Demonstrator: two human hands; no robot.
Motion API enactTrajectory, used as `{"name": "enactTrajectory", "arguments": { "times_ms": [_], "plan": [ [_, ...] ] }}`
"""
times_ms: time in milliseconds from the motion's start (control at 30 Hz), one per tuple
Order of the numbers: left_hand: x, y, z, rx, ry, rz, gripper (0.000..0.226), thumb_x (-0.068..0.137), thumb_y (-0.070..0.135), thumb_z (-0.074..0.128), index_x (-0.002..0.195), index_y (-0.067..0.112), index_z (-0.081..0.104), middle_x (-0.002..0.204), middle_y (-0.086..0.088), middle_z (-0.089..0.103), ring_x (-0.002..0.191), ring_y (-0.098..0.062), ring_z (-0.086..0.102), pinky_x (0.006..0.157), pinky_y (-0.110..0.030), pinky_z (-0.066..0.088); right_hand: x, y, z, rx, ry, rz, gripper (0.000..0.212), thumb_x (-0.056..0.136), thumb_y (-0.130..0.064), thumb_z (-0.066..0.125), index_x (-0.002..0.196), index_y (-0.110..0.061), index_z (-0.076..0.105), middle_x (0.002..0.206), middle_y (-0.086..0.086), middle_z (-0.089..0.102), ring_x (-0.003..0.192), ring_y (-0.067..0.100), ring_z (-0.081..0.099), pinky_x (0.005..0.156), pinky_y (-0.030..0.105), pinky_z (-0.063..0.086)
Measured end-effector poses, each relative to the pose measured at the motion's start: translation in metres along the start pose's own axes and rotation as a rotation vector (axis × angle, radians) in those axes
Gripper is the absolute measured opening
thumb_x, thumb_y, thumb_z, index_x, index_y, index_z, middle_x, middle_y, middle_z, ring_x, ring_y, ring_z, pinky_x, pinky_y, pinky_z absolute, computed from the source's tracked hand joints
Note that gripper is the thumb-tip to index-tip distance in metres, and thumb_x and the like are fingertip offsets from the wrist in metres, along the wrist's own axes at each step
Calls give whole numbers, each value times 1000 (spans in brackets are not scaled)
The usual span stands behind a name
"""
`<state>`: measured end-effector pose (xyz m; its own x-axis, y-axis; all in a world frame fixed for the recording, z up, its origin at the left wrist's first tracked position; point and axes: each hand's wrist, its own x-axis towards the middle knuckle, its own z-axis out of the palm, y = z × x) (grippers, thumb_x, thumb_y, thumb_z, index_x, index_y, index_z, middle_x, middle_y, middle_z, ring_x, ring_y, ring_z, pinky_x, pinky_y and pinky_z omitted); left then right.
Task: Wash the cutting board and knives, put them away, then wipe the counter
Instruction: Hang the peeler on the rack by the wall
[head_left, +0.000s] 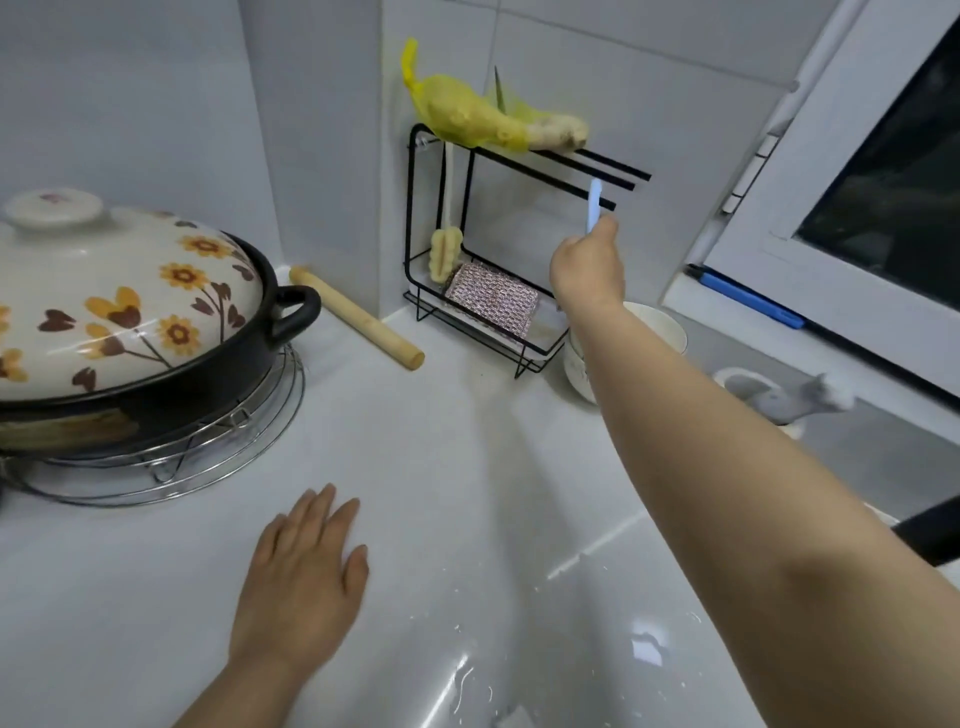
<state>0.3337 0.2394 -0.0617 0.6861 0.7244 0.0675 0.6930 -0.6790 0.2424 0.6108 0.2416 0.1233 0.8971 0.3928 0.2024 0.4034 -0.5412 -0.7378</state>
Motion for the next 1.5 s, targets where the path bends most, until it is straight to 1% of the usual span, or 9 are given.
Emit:
{"name": "enactTrajectory", "arguments": {
  "times_ms": [133,300,467,667,867,1000,1100,1233,1500],
  "plan": [
    [3,-2,4,-45,66,3,50,76,34,34,103,10,69,111,-13,67,112,-18,38,107,-22,7,4,-5,15,15,-46,-43,43,92,-13,31,135,-9,28,121,17,53,108,36,54,90,46,46],
    [6,-2,5,-11,89,11,49,76,34,34,102,11,69,112,-12,67,113,-18,38,93,-33,25,5,-23,36,26,-114,-91,55,93,-12,34,144,-12,16,132,17,46,117,34,48,93,41,39],
    [7,-1,5,-23,93,22,49,76,35,35,102,11,68,111,-13,67,112,-19,39,93,-34,25,9,-35,50,41,-159,-100,64,93,-9,35,148,-16,3,140,16,38,126,32,40,103,41,36],
    [9,-3,6,-42,72,17,49,76,36,35,102,12,69,112,-12,67,112,-18,39,108,-21,2,14,-28,49,20,-183,-122,67,94,-11,39,148,-18,-1,143,15,35,128,33,38,106,44,36],
    [10,-1,4,18,-2,3,48,74,36,35,95,14,72,105,-8,70,104,-24,63,93,-33,26,11,-16,31,38,-257,-111,70,94,-16,45,149,-18,1,147,12,33,124,28,42,101,41,39],
    [8,4,-4,-38,-19,-34,64,74,42,21,109,14,67,122,-10,62,114,-24,59,97,-31,19,-9,-7,2,-32,-310,-153,54,95,-11,44,144,-10,23,144,15,35,118,25,46,91,28,43],
    [7,6,-3,-85,63,-45,92,64,53,-8,140,21,34,152,-1,23,142,-16,16,106,-26,-4,-38,1,-25,-96,-360,-207,42,93,-6,45,135,-6,42,135,13,48,108,23,50,83,22,40],
    [3,13,-12,-78,72,-34,51,95,41,22,144,24,21,155,2,11,143,-13,5,113,-28,-2,-77,14,-57,-239,-434,-273,34,91,-4,46,122,-8,58,127,10,58,99,17,52,76,17,39],
    [-15,12,-22,-234,24,-64,40,93,23,46,132,14,46,147,-5,34,139,-20,24,112,-27,12,-185,88,-104,-307,-589,-256,28,90,-11,53,116,-15,63,104,0,55,91,15,53,72,14,33]
  ]
}}
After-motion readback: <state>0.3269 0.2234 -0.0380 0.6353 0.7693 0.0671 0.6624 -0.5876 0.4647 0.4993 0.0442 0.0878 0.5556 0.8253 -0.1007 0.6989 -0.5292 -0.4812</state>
